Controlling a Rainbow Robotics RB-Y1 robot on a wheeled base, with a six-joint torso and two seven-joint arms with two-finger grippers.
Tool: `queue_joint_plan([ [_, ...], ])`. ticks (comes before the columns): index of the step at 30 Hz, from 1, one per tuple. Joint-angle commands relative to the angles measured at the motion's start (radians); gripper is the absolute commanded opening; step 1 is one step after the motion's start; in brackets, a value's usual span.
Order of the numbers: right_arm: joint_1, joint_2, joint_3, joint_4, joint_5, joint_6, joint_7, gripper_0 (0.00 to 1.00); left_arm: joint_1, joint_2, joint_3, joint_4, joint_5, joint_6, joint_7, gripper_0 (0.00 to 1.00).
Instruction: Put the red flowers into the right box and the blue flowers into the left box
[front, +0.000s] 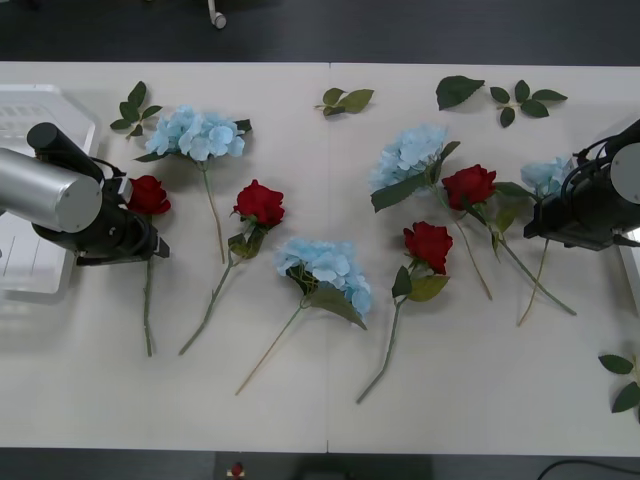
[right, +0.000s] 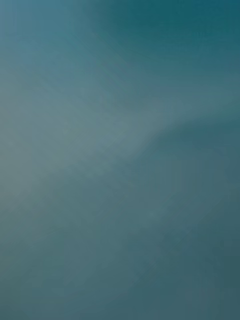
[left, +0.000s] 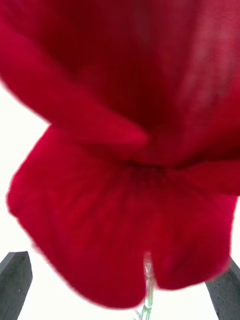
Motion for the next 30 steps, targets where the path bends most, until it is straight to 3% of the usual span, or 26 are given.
queue_joint_plan([
  [1, -0.024, 0.004, -0.019, 0.016, 0.017, -0.001, 0.023, 0.35, -0.023, -0.002, 0.009, -0.006, -0.017, -0.008, -0.007, 1.00],
  [9, -0.024, 0.023, -0.019, 0.030, 0.043, -0.002, 0.022, 0.00, -0.021, -0.008, 0.009, -0.006, -0.040, -0.008, -0.010, 1.00],
  [18, -0.025, 0.021, -0.059, 0.027, 0.023, -0.007, 0.065, 0.00, -0.014, -0.017, 0.009, -0.006, -0.067, -0.014, -0.010, 1.00],
  [30, -0.025, -0.022, -0.289, 0.027, -0.251, 0.116, 0.668, 0.00, -0.007, -0.028, -0.011, -0.006, -0.087, -0.032, -0.011, 0.99],
])
